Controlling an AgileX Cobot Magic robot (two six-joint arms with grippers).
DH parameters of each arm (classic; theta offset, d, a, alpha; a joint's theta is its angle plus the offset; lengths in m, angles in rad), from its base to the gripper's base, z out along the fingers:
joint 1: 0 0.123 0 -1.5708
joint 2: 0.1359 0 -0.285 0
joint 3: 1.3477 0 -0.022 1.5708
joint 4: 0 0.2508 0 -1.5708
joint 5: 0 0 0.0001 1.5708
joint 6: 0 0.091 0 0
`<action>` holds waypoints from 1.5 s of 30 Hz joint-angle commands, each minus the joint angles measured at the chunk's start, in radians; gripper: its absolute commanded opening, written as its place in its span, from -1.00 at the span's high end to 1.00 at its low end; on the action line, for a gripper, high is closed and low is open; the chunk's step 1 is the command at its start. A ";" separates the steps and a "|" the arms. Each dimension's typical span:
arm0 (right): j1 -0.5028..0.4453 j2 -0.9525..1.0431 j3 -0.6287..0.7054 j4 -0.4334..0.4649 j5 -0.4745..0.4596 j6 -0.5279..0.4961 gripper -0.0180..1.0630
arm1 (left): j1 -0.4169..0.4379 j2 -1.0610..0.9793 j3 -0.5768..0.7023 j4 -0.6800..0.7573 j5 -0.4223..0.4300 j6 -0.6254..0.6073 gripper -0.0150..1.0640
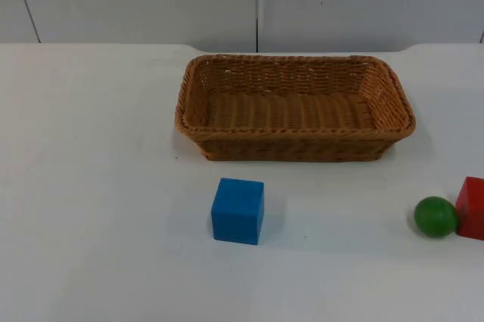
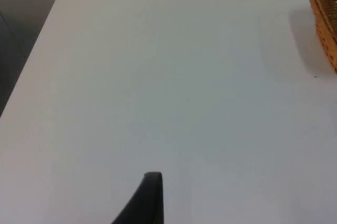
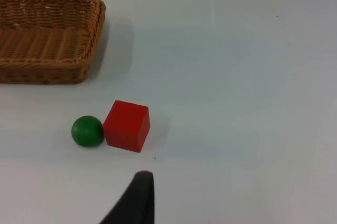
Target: Place all geometric objects except the red cube into the basket.
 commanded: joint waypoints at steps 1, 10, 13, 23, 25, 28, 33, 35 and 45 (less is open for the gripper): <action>-0.008 -0.003 -0.011 0.001 -0.026 -0.007 -0.98 | -0.004 -0.004 0.004 0.000 -0.006 -0.005 -0.98; -0.005 0.183 -0.127 0.022 -0.105 -0.020 -0.98 | -0.004 0.145 -0.066 -0.011 -0.070 -0.009 -0.98; -0.005 0.268 -0.145 0.022 -0.151 -0.026 -0.98 | -0.004 0.231 -0.078 -0.026 -0.090 -0.009 -0.98; -0.005 0.649 -0.162 0.024 -0.344 -0.026 -0.98 | -0.004 0.639 -0.116 -0.043 -0.204 -0.021 -0.97; -0.005 0.701 -0.162 0.024 -0.344 -0.026 -0.98 | -0.004 0.688 -0.116 -0.048 -0.215 -0.021 -0.97; -0.005 0.771 -0.162 0.024 -0.344 -0.026 -0.98 | -0.004 0.749 -0.116 -0.050 -0.228 -0.017 -0.97; -0.005 0.869 -0.162 0.028 -0.331 -0.017 -0.98 | -0.004 0.816 -0.116 -0.056 -0.241 -0.013 -0.97; -0.005 0.893 -0.162 0.030 -0.322 -0.017 -0.98 | -0.004 0.830 -0.116 -0.056 -0.246 -0.013 -0.97; -0.005 0.901 -0.162 0.032 -0.317 -0.017 -0.98 | -0.009 0.912 -0.153 -0.267 -0.259 0.146 -0.96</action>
